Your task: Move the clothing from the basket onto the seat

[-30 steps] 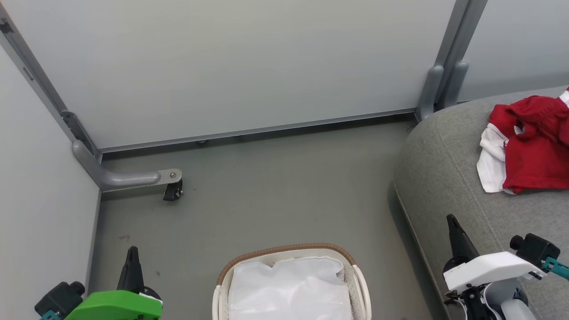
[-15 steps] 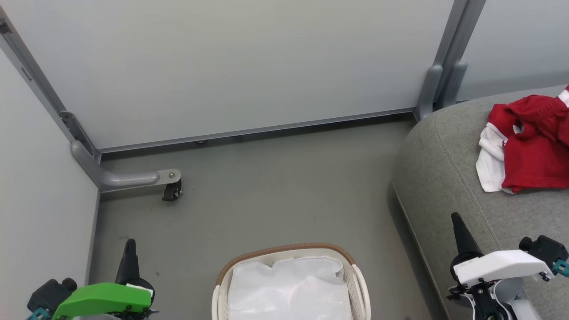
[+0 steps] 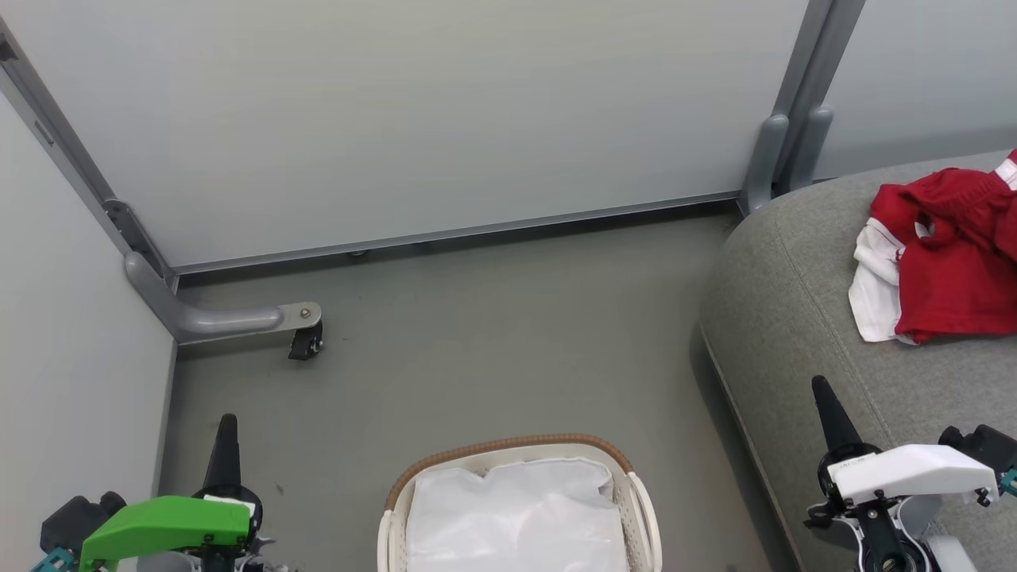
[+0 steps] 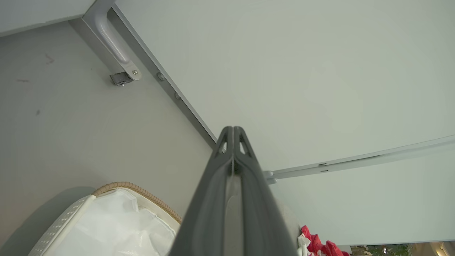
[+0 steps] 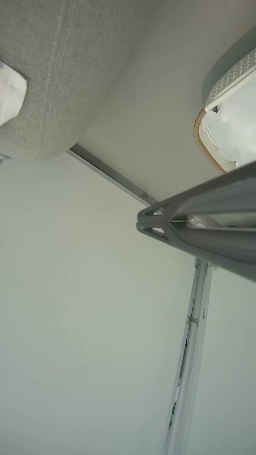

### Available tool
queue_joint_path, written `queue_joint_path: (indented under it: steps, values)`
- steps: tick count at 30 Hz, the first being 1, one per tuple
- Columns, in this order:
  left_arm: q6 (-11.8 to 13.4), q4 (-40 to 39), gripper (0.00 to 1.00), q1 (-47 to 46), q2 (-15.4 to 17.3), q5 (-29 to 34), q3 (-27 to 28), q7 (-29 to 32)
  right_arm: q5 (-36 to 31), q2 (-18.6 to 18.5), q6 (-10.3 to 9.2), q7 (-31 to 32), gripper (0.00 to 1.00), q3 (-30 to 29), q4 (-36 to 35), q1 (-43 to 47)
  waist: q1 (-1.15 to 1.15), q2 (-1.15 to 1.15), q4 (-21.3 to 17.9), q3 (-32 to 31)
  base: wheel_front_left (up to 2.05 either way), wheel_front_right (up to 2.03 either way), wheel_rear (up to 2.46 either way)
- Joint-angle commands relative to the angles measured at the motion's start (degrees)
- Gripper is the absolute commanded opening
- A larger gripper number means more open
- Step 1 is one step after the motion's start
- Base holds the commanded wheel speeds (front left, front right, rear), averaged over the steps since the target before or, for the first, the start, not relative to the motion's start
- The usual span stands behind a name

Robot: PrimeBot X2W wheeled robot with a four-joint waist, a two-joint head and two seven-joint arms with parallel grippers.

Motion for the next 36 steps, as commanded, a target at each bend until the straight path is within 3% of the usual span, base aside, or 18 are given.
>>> queue_joint_path:
  steps: [1,36]
  values:
    - [-0.31,-0.58,0.00,-1.58,0.23,-1.58,0.32,0.41,1.59,-0.37,-0.02,0.38,0.00,-0.37,-0.85,-0.90,0.00,0.00,-0.02,0.00,0.00,0.00,0.00]
    - [-1.34,-1.31,0.00,-3.56,0.27,-17.28,2.44,4.84,18.86,-0.50,-0.02,4.81,0.00,-2.27,-2.45,-0.85,0.00,0.00,-0.51,0.12,0.00,0.00,0.00]
